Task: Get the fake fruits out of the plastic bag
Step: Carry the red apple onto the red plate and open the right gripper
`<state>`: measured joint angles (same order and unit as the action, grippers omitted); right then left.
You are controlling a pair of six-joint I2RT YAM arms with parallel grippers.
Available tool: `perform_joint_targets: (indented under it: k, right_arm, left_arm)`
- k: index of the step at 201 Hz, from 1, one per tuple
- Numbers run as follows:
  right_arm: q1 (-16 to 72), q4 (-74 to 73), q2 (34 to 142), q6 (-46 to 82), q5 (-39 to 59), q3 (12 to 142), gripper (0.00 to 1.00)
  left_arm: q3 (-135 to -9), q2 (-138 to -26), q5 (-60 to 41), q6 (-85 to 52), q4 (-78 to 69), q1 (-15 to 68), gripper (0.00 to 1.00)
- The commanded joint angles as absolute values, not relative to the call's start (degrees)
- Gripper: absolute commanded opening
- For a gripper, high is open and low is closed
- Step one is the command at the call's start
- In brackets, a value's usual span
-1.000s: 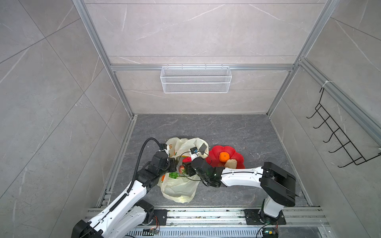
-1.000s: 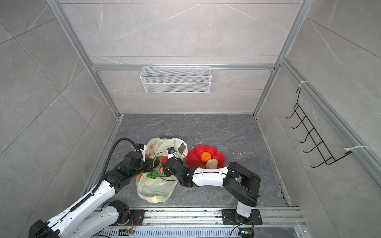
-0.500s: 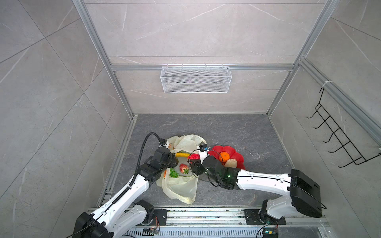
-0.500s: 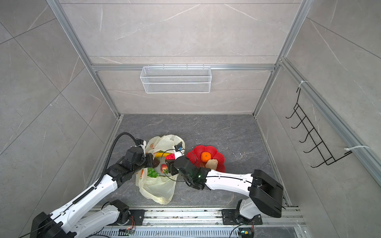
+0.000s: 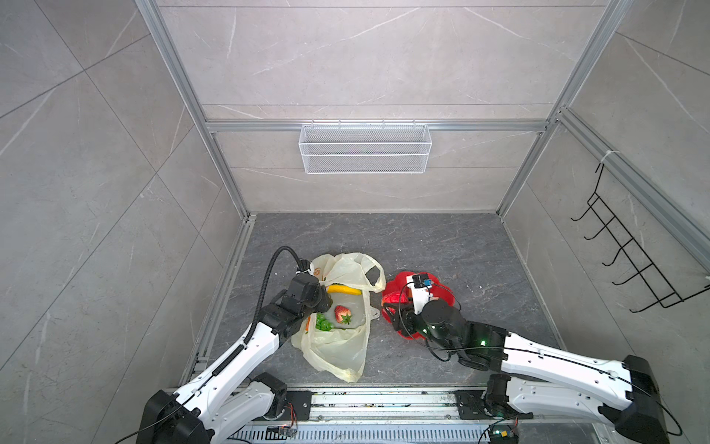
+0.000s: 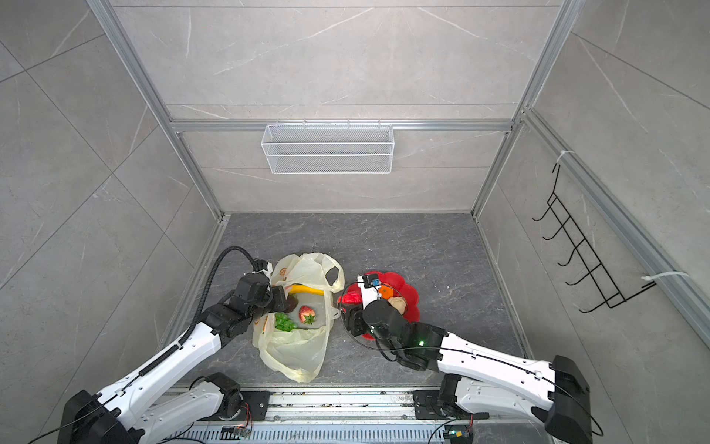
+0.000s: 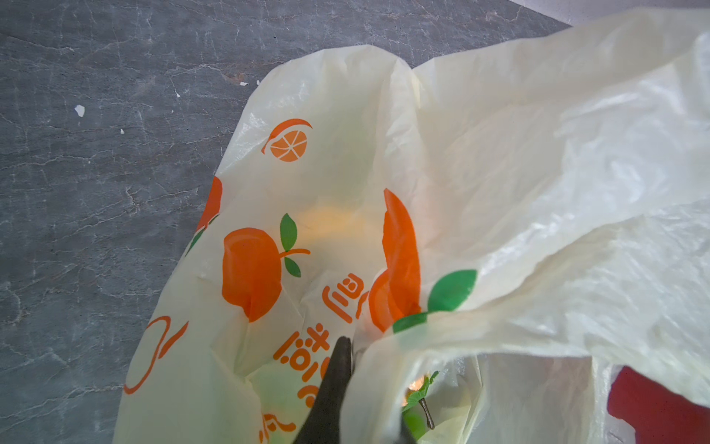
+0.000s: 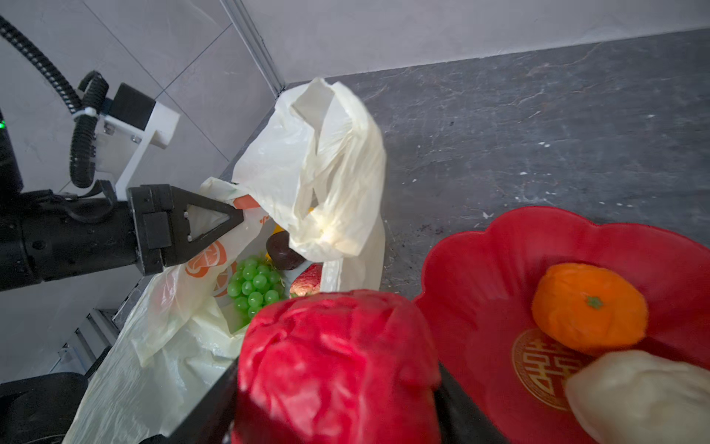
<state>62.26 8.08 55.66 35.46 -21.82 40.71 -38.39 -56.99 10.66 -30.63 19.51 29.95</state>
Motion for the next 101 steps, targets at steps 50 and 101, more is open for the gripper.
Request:
perform_joint_targets:
  k: [50,101]
  right_arm:
    - [46.26,2.99,55.44,51.77,-8.43,29.83,0.57]
    - [46.05,-16.63,67.16,69.42,-10.88,25.00,0.55]
  left_arm:
    - [-39.58,-56.36,11.35,-31.24,19.59,29.66,0.10]
    - [-38.77,-54.79,11.20,-31.73,20.65,29.64,0.10]
